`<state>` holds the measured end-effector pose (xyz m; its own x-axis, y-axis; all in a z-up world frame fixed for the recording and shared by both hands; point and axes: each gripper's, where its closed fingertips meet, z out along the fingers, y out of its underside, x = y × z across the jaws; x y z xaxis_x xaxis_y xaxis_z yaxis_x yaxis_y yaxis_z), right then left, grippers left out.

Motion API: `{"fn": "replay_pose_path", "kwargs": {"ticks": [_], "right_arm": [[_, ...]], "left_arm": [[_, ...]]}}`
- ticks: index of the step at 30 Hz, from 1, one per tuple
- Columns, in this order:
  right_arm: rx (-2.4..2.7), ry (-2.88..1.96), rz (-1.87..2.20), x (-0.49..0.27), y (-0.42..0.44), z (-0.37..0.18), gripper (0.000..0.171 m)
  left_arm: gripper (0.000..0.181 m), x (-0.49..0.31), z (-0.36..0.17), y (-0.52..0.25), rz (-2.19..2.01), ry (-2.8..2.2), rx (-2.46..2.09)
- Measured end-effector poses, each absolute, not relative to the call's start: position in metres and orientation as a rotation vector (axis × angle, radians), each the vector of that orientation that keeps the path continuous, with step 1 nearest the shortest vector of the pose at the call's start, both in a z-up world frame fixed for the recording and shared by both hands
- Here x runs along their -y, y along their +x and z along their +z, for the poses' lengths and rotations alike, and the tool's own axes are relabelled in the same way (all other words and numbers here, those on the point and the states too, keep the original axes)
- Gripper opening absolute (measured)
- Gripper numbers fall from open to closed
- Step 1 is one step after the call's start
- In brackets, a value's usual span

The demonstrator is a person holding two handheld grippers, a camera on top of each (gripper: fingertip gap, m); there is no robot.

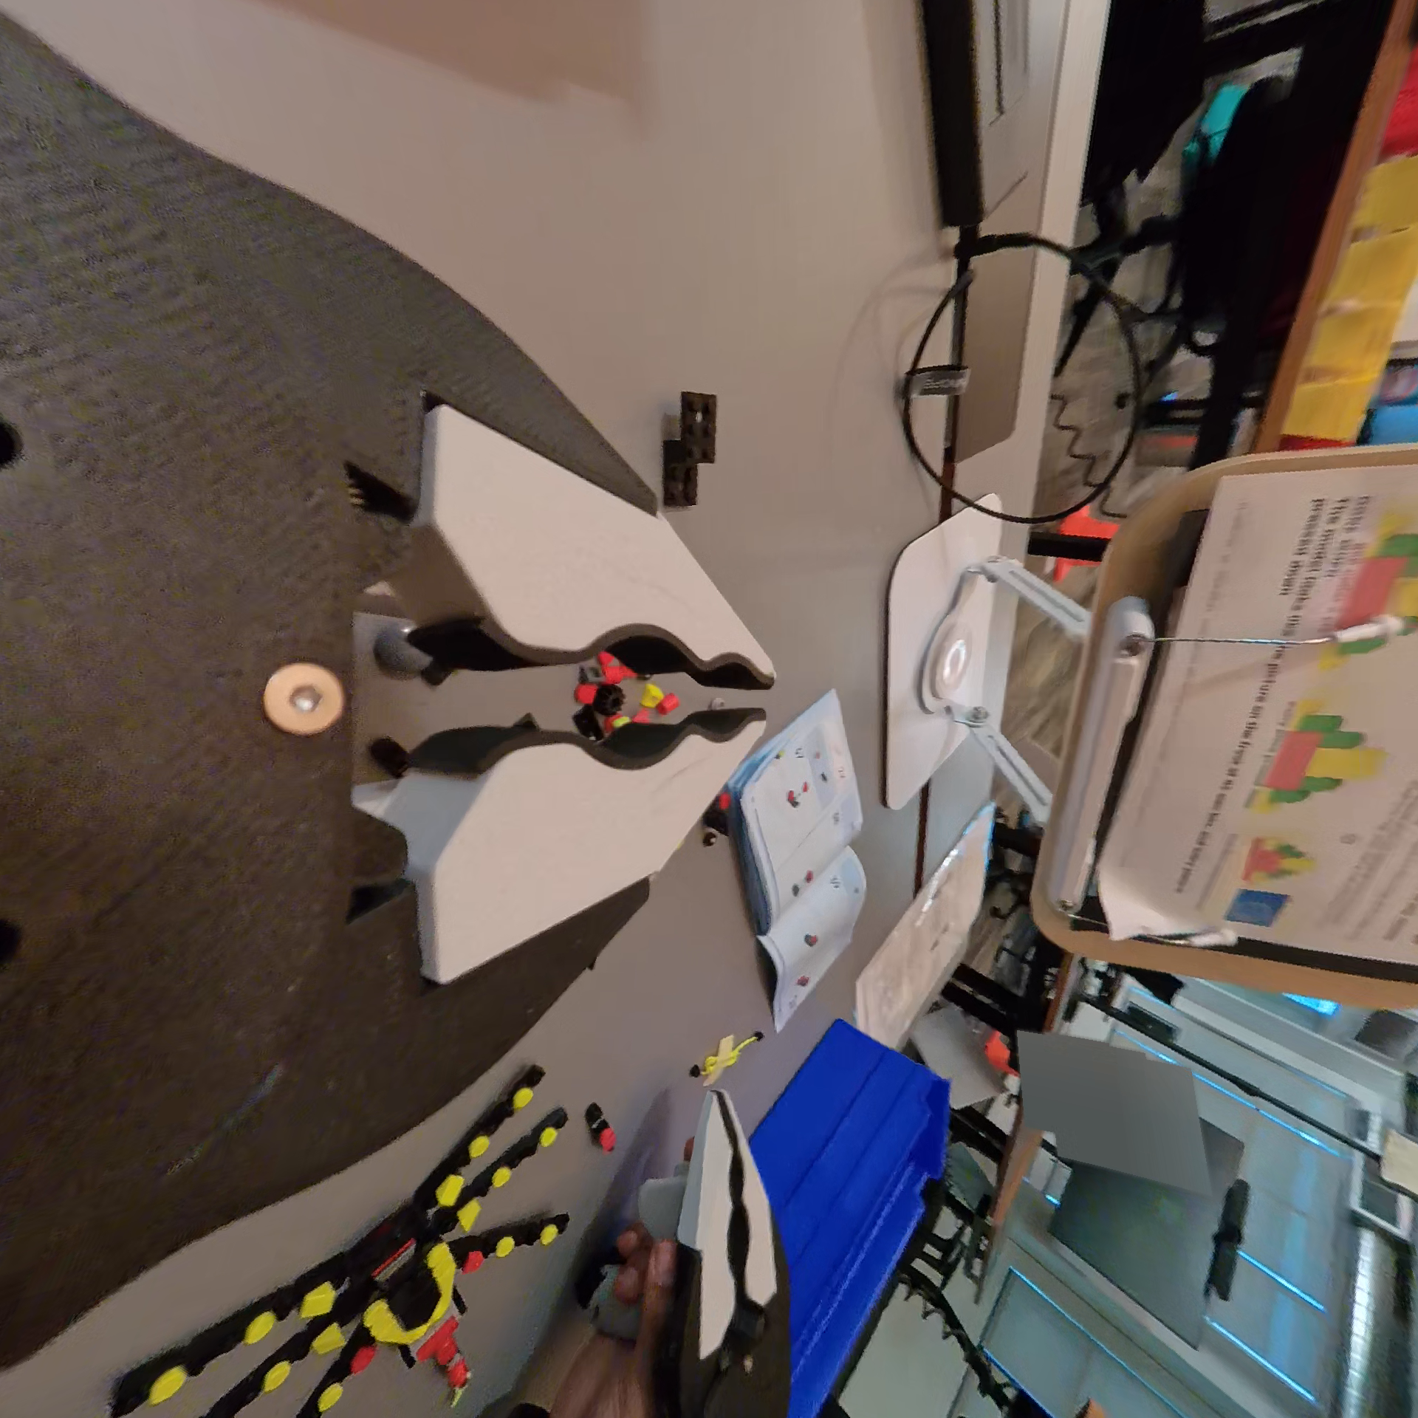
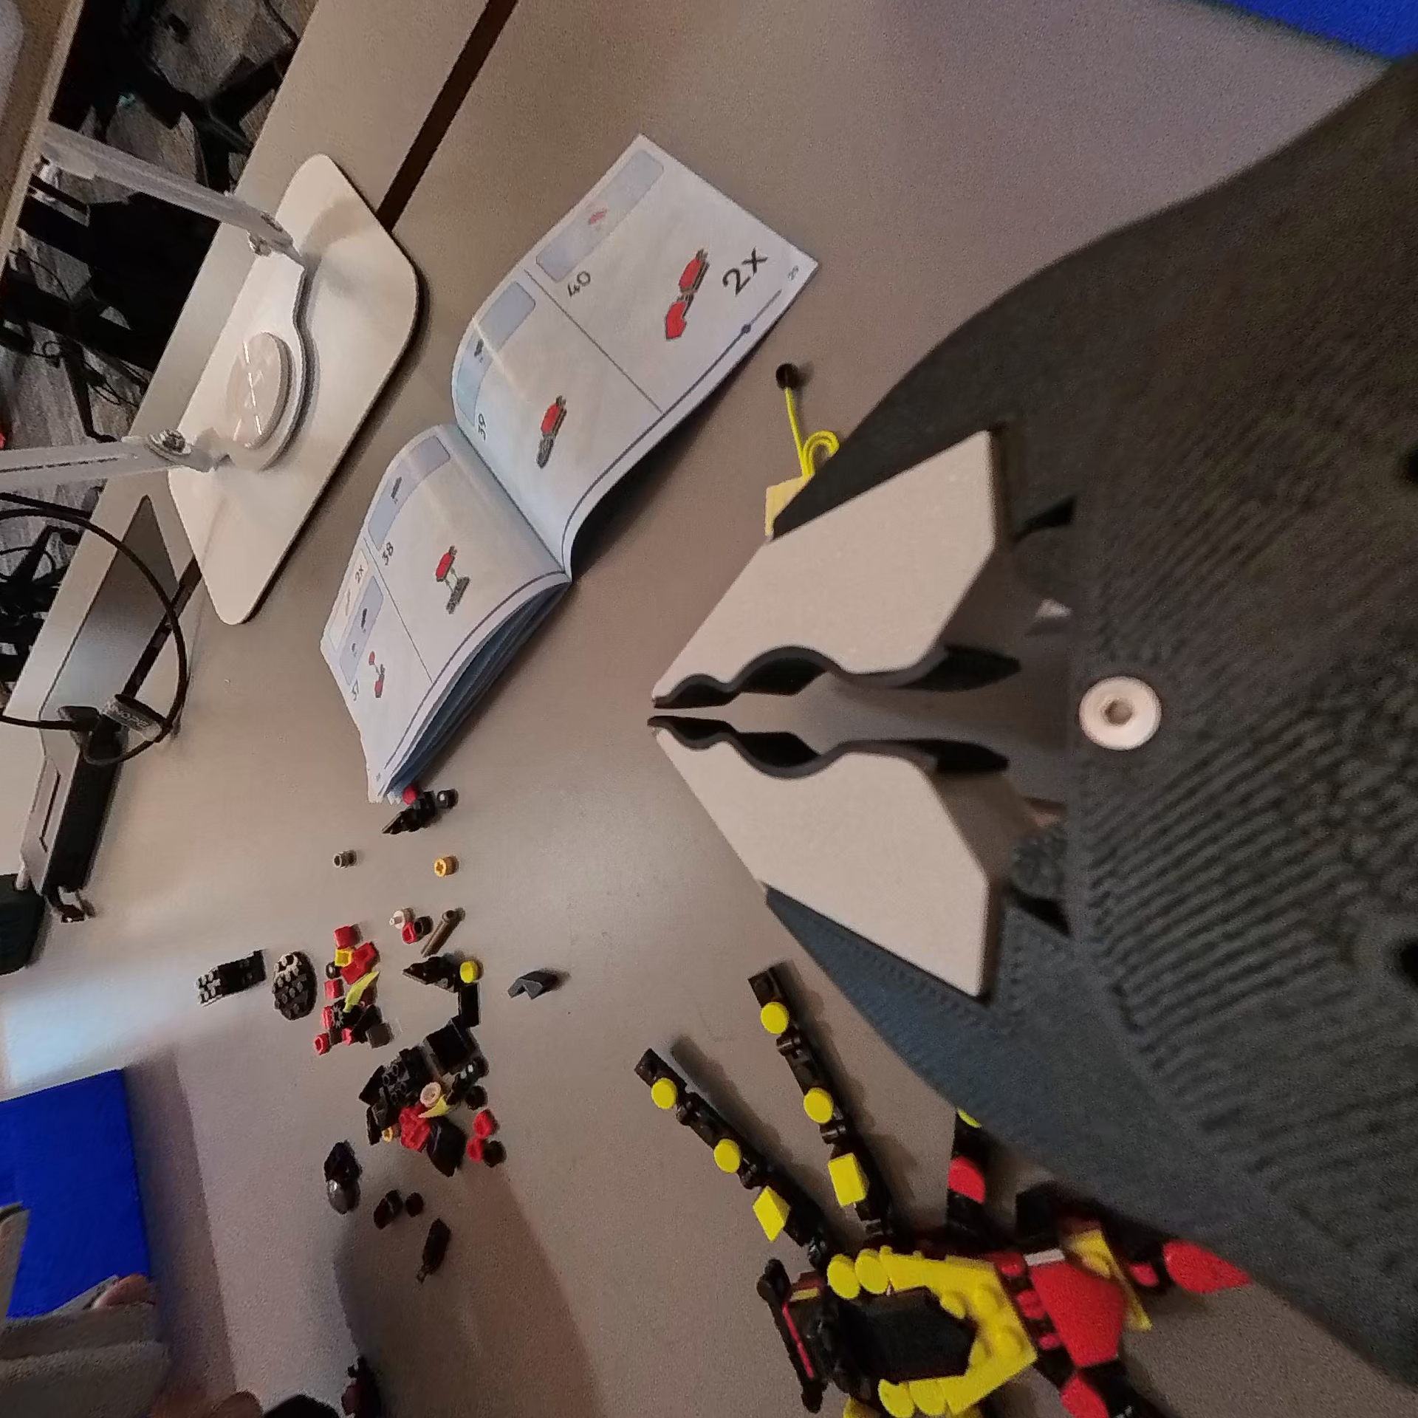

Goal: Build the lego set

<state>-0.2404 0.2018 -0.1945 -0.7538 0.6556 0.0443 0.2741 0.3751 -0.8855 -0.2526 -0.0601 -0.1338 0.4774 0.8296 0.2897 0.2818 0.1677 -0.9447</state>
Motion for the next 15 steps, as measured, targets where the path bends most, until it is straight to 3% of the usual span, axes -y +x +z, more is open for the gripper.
{"fn": "replay_pose_path", "kwargs": {"ticks": [9,15], "right_arm": [[2.255,-0.803,1.332,-0.201,-0.240,-0.195,0.000],[2.252,-0.804,1.335,-0.201,-0.240,-0.195,0.000]], "left_arm": [[0.004,0.032,-0.175,-0.239,0.342,-1.678,1.063],[0.009,0.024,-0.171,-0.229,0.294,-1.713,1.056]]}}
